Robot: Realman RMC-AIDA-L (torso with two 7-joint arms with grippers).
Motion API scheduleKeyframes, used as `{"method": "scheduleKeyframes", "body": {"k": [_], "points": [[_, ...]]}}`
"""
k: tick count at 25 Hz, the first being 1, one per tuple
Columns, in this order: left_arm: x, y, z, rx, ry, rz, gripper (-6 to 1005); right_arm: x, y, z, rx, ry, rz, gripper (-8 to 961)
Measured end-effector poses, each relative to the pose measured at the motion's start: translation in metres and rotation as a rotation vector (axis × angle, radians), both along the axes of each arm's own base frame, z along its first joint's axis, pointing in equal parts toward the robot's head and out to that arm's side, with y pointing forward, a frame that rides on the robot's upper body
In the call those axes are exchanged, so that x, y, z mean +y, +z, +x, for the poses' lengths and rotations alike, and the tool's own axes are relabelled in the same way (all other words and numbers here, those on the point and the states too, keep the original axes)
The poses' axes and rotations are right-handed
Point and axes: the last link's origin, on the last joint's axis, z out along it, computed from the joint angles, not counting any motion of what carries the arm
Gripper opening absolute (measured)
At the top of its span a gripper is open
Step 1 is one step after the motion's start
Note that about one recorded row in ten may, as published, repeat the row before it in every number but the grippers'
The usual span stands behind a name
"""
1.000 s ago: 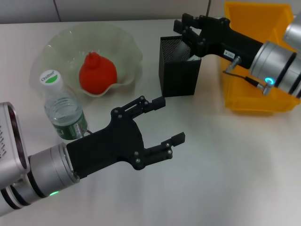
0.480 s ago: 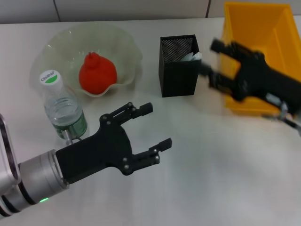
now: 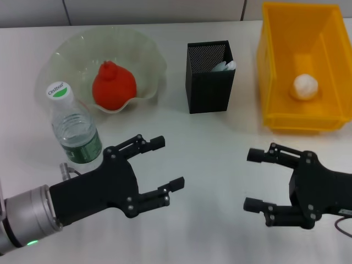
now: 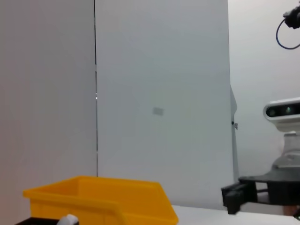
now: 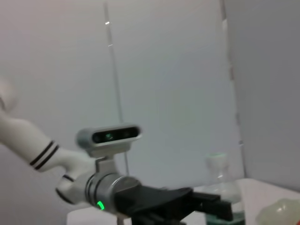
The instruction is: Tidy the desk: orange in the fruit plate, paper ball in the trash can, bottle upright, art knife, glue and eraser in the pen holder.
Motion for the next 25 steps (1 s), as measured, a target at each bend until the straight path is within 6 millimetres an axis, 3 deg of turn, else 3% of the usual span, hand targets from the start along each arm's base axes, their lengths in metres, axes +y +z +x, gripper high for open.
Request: {"method": "scheduleKeyframes", "body": {"k": [25], "points": [[-0.009,0.017,-0.014,-0.073,0.064,0.138,783,0.000,0.011,0.010,0.046,-0.084,0.102,840]]}}
